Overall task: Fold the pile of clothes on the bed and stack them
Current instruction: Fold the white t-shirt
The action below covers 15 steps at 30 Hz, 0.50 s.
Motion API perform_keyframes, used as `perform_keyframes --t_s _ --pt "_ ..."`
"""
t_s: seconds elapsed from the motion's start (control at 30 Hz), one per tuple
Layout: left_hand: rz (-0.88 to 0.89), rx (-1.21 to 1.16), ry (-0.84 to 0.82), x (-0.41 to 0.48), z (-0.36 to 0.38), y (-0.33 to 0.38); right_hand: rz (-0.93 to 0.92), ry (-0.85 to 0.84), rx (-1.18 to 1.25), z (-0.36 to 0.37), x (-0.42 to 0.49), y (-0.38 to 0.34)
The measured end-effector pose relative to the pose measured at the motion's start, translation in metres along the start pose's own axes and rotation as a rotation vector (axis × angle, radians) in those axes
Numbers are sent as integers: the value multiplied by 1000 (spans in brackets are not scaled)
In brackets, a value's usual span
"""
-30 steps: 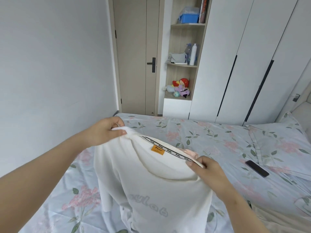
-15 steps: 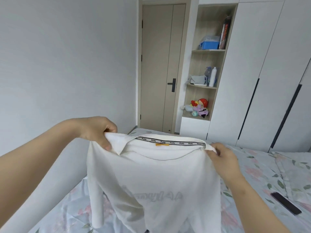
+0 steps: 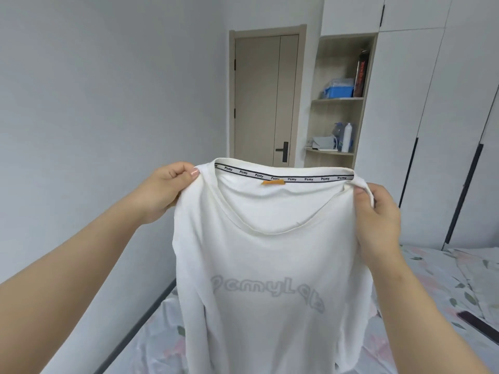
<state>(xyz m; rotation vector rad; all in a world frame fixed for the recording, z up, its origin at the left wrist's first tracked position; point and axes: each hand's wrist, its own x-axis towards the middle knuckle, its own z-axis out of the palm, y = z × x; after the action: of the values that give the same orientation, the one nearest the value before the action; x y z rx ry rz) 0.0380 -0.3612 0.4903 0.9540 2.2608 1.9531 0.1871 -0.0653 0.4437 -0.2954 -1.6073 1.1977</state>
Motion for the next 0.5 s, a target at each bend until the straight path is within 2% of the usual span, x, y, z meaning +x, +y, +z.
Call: perform_keyframes --t_s 0.27,0.5 --pt "21 -132 1 -31 -28 8 -55 143 -10 5 -46 -55" --pt "47 234 -65 -36 -19 -51 93 137 -338 -3 -73 -20"
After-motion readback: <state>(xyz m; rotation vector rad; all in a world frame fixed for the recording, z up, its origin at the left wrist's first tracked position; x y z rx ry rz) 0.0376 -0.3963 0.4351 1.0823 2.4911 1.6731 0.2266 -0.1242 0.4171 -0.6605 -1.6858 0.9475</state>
